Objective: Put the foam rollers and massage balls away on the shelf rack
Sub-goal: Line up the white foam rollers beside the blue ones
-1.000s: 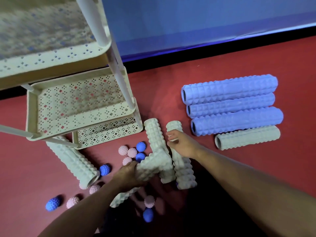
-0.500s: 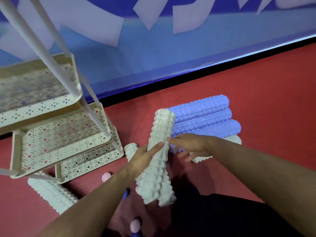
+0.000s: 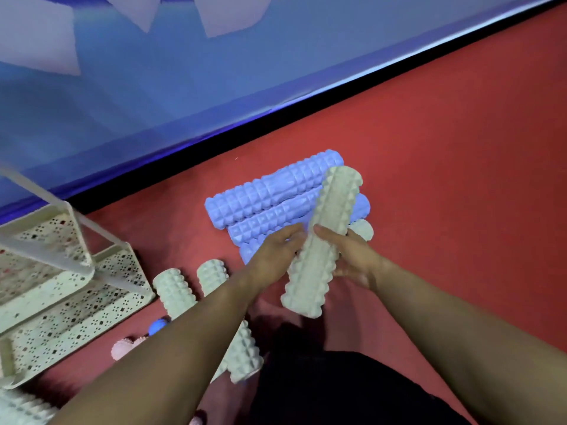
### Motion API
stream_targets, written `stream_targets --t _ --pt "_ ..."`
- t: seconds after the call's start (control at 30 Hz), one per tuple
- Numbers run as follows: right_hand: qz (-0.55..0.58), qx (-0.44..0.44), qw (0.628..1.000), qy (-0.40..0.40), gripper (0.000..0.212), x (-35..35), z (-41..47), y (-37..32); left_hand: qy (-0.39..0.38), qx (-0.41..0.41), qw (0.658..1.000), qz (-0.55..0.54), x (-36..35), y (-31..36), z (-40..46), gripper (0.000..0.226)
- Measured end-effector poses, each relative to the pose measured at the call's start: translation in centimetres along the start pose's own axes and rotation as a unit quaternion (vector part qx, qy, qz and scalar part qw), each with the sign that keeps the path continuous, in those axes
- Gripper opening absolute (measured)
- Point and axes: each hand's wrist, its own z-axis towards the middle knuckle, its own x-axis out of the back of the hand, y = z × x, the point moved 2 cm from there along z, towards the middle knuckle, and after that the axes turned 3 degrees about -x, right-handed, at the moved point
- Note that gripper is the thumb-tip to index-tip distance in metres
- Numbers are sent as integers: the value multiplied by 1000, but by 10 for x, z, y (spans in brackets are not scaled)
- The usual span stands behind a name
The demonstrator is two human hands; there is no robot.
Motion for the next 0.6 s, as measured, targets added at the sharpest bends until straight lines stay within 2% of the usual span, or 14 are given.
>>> stream_targets --t 0.07,0.2,0.3,0.43,0.6 --pt "18 -33 998 54 52 24 11 20 4 9 1000 23 -3 -16 5 8" --pt "29 -106 984 139 54 68 35 66 61 34 996 56 9 -55 15 27" --pt "49 -145 969 192 60 84 58 97 82 53 992 82 26 -87 22 29" --pt "112 -187 950 223 57 92 90 129 82 57 988 117 36 -127 19 14" --pt "159 -200 936 242 67 89 126 157 65 69 983 156 51 -162 14 24"
